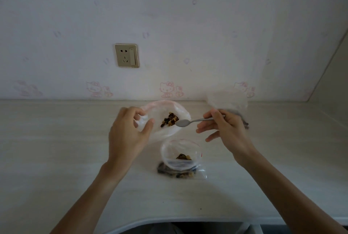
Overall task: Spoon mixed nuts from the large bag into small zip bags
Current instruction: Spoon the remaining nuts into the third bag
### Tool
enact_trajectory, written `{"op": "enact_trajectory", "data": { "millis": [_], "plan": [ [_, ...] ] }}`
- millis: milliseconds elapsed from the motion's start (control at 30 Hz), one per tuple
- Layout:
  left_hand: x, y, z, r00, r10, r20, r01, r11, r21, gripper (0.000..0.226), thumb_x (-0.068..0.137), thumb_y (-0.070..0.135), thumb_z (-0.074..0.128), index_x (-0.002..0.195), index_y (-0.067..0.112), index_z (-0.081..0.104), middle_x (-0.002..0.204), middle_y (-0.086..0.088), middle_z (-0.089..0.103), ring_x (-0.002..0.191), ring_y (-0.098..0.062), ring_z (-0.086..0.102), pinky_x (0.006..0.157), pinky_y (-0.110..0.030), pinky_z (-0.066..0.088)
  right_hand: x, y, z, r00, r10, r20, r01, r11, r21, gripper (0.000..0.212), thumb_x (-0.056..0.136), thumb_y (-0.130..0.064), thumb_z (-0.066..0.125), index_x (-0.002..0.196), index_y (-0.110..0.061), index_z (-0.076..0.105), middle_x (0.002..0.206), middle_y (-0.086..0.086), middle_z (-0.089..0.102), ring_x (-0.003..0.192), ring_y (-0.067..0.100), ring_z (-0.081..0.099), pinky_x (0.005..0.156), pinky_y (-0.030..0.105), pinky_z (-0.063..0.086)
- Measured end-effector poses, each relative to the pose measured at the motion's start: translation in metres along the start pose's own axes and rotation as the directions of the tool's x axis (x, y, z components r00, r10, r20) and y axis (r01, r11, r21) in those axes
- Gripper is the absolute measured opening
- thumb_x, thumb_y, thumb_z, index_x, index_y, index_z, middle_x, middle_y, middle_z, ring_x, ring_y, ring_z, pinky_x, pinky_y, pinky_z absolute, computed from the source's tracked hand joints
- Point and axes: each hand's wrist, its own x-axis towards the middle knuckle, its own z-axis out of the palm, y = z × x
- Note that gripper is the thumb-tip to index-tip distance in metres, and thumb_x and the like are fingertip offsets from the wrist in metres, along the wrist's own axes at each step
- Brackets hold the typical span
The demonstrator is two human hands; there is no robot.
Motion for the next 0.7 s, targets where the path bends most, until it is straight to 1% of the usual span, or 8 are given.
{"op": "enact_trajectory", "data": {
  "millis": [67, 200, 300, 367, 433, 500, 567, 700],
  "plan": [
    [0.012, -0.006, 0.003, 0.998, -0.054, -0.01, 0.055, 0.991, 0.121, 0.052, 0.077, 0.046, 0.084, 0.115, 0.022, 0.058, 0.115, 0.003, 0.059, 0.097, -0.019, 0.063, 0.087, -0.044, 0.051, 0.015, 0.003, 0.008, 0.998, -0.055, -0.005, 0.054, 0.994, -0.1, 0.032, 0.11, -0.027, 0.043, 0.101, -0.008, 0.066, 0.084, 0.01, 0.078, 0.08, 0.026, 0.077, 0.057, 0.038, 0.06],
    [0.039, -0.009, 0.013, 0.948, -0.239, 0.213, 0.197, 0.96, 0.201, 0.089, 0.071, 0.061, 0.084, 0.14, 0.021, 0.046, 0.141, -0.001, 0.052, 0.129, -0.026, 0.052, 0.105, -0.049, 0.046, 0.04, 0.011, 0.028, 0.992, -0.121, 0.031, 0.125, 0.941, -0.315, 0.028, 0.11, -0.024, 0.042, 0.096, -0.018, 0.065, 0.08, 0.002, 0.077, 0.077, 0.014, 0.075, 0.059, 0.039, 0.061],
    [0.061, -0.008, 0.025, 0.878, -0.303, 0.371, 0.242, 0.949, 0.202, 0.097, 0.067, 0.059, 0.088, 0.145, 0.023, 0.044, 0.14, 0.003, 0.056, 0.125, -0.023, 0.057, 0.092, -0.039, 0.048, 0.05, 0.02, 0.038, 0.976, -0.199, 0.085, 0.212, 0.8, -0.561, 0.031, 0.11, -0.029, 0.039, 0.1, -0.016, 0.066, 0.083, -0.004, 0.075, 0.078, 0.01, 0.072, 0.069, 0.038, 0.06],
    [0.069, -0.007, 0.036, 0.832, -0.336, 0.441, 0.252, 0.938, 0.239, 0.089, 0.071, 0.05, 0.088, 0.144, 0.024, 0.046, 0.135, 0.002, 0.059, 0.112, -0.022, 0.06, 0.082, -0.033, 0.043, 0.052, 0.024, 0.041, 0.955, -0.266, 0.134, 0.283, 0.672, -0.685, 0.035, 0.11, -0.033, 0.035, 0.102, -0.016, 0.065, 0.085, -0.008, 0.074, 0.075, 0.009, 0.069, 0.07, 0.039, 0.058],
    [0.074, -0.006, 0.047, 0.817, -0.347, 0.46, 0.201, 0.92, 0.336, 0.062, 0.079, 0.032, 0.078, 0.136, 0.024, 0.053, 0.127, -0.002, 0.063, 0.102, -0.024, 0.059, 0.077, -0.03, 0.039, 0.052, 0.026, 0.04, 0.928, -0.331, 0.17, 0.34, 0.569, -0.748, 0.041, 0.109, -0.037, 0.031, 0.101, -0.016, 0.065, 0.083, -0.007, 0.072, 0.071, 0.012, 0.068, 0.066, 0.041, 0.057],
    [0.074, -0.006, 0.053, 0.83, -0.326, 0.452, 0.164, 0.918, 0.36, 0.025, 0.083, 0.021, 0.065, 0.107, 0.022, 0.059, 0.101, 0.0, 0.065, 0.095, -0.028, 0.063, 0.065, -0.027, 0.038, 0.053, 0.029, 0.037, 0.909, -0.369, 0.192, 0.369, 0.499, -0.784, 0.048, 0.107, -0.041, 0.026, 0.1, -0.014, 0.065, 0.079, -0.002, 0.072, 0.067, 0.018, 0.068, 0.062, 0.041, 0.056],
    [0.072, -0.01, 0.058, 0.844, -0.309, 0.438, 0.173, 0.93, 0.323, 0.003, 0.084, 0.022, 0.059, 0.084, 0.022, 0.056, 0.076, 0.006, 0.057, 0.076, -0.024, 0.06, 0.052, -0.024, 0.032, 0.053, 0.031, 0.036, 0.903, -0.375, 0.212, 0.375, 0.442, -0.815, 0.051, 0.106, -0.042, 0.023, 0.101, -0.012, 0.064, 0.077, 0.002, 0.072, 0.064, 0.021, 0.068, 0.058, 0.041, 0.056],
    [0.069, -0.016, 0.065, 0.855, -0.324, 0.405, 0.202, 0.927, 0.316, 0.038, 0.079, 0.053, 0.076, 0.07, 0.02, 0.057, 0.068, 0.005, 0.062, 0.067, -0.021, 0.064, 0.051, -0.025, 0.036, 0.051, 0.037, 0.039, 0.89, -0.407, 0.205, 0.386, 0.433, -0.815, 0.045, 0.108, -0.036, 0.026, 0.097, -0.012, 0.063, 0.072, 0.002, 0.07, 0.056, 0.019, 0.065, 0.052, 0.04, 0.054]
  ]
}}
